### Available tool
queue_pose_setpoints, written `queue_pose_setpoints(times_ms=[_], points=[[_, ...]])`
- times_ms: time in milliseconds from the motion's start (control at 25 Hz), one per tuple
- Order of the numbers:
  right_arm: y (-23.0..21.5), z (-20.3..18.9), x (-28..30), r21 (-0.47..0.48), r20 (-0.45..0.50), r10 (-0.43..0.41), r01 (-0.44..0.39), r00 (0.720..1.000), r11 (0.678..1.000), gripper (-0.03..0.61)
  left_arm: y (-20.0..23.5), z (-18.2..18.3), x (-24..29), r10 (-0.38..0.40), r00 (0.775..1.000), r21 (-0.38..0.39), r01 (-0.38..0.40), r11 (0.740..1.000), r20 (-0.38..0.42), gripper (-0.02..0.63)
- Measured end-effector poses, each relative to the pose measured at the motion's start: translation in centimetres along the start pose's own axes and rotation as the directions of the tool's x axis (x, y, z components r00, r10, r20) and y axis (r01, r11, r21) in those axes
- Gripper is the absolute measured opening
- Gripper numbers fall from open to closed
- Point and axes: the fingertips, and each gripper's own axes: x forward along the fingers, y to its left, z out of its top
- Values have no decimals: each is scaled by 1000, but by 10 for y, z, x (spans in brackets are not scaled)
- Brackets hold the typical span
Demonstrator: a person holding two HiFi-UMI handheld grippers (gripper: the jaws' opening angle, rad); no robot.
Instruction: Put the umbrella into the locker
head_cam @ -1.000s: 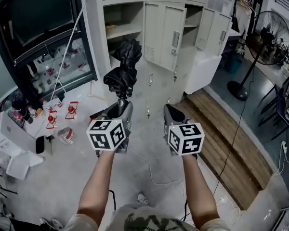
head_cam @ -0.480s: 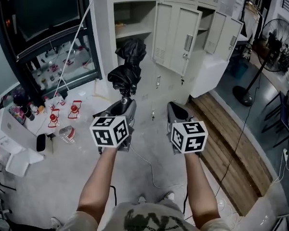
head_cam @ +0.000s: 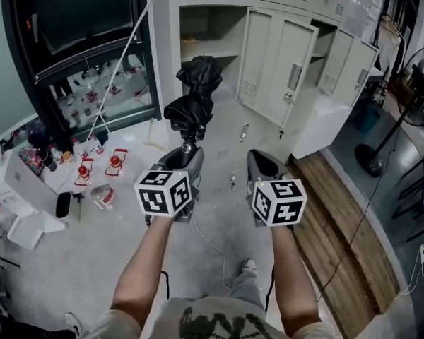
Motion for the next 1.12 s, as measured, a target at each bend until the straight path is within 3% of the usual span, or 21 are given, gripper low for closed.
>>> queue_pose_setpoints(times_ms=[400, 680, 1120], points=[[-68, 15, 86, -17, 6, 147, -147, 989, 989, -2, 17, 17, 89, 127, 991, -16, -127, 992, 32, 130], [-108, 35, 134, -24, 14, 274, -274, 962, 962, -2, 15, 31, 137, 232, 972, -21, -231, 973, 47, 130], [-131, 62, 164, -38, 61, 393, -391, 918, 920, -2, 14, 35, 161, 348, 937, -28, -347, 938, 44, 130]])
